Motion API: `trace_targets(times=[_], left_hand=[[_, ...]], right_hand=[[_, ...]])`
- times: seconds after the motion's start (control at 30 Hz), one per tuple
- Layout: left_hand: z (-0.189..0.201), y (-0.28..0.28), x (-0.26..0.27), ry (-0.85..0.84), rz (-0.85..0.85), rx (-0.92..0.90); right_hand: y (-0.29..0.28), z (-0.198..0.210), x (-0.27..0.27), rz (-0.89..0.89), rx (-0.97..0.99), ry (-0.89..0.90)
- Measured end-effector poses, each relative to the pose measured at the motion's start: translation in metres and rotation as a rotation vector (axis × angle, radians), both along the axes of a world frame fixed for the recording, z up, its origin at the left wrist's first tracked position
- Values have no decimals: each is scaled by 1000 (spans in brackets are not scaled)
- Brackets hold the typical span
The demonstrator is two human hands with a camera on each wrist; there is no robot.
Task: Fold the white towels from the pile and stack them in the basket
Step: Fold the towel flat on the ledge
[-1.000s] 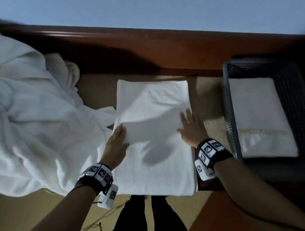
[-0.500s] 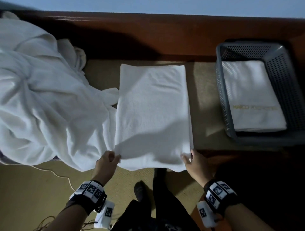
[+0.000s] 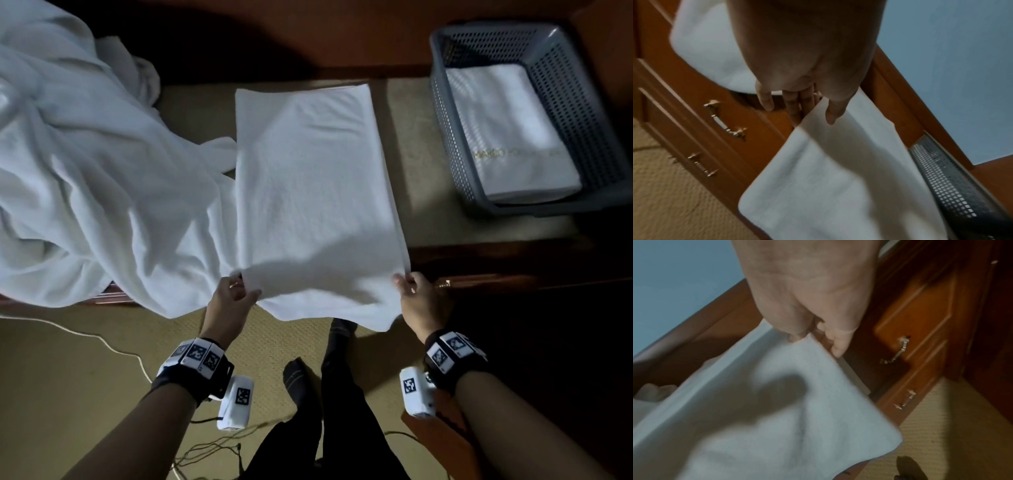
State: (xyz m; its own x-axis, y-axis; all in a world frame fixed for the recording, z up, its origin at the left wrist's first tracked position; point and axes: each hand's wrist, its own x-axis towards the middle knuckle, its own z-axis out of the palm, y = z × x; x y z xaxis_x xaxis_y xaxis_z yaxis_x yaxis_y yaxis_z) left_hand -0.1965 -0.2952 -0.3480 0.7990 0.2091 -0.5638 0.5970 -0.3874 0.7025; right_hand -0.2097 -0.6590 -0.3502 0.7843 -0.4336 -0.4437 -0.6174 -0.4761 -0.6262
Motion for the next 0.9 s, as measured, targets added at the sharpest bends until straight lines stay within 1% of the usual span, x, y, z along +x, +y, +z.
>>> trace_targets(times=[0.07,0.17,0.23,0.3,0.4,0.57,0.6,0.67,0.73,0.8,0.9], left_hand=[[-10,2,-8,21,-47,-19],[-18,3,-16,20,-141,-135],[-19,3,-20,11,-157,-158],[-20,4,-23,-9,-129,-180],[-24,5,-30,-54,-75,-197],[-26,-3,-40,-95,67,-165],[-27,-3,-42,-100,72,-185],[-26,-1,-45,-99,30,-204],[-26,0,-47,-105,-4,-189],[-23,-3,-47,-94,13,-191],[-31,-4,-48,-57,27,-154]], right_hand=[[2,-10,-5,-43,66,17],[1,-15,-14,24,169,23],[-2,-12,-21,62,160,22],[-5,-9,-24,60,120,7],[-5,-5,-27,51,67,-85],[6,-17,-34,-23,140,-144],[6,-17,-34,-36,144,-162],[6,-12,-36,-63,137,-233],[8,-6,-40,-72,122,-300],[11,-9,-45,-61,110,-288],[9,-30,-44,-42,104,-173]])
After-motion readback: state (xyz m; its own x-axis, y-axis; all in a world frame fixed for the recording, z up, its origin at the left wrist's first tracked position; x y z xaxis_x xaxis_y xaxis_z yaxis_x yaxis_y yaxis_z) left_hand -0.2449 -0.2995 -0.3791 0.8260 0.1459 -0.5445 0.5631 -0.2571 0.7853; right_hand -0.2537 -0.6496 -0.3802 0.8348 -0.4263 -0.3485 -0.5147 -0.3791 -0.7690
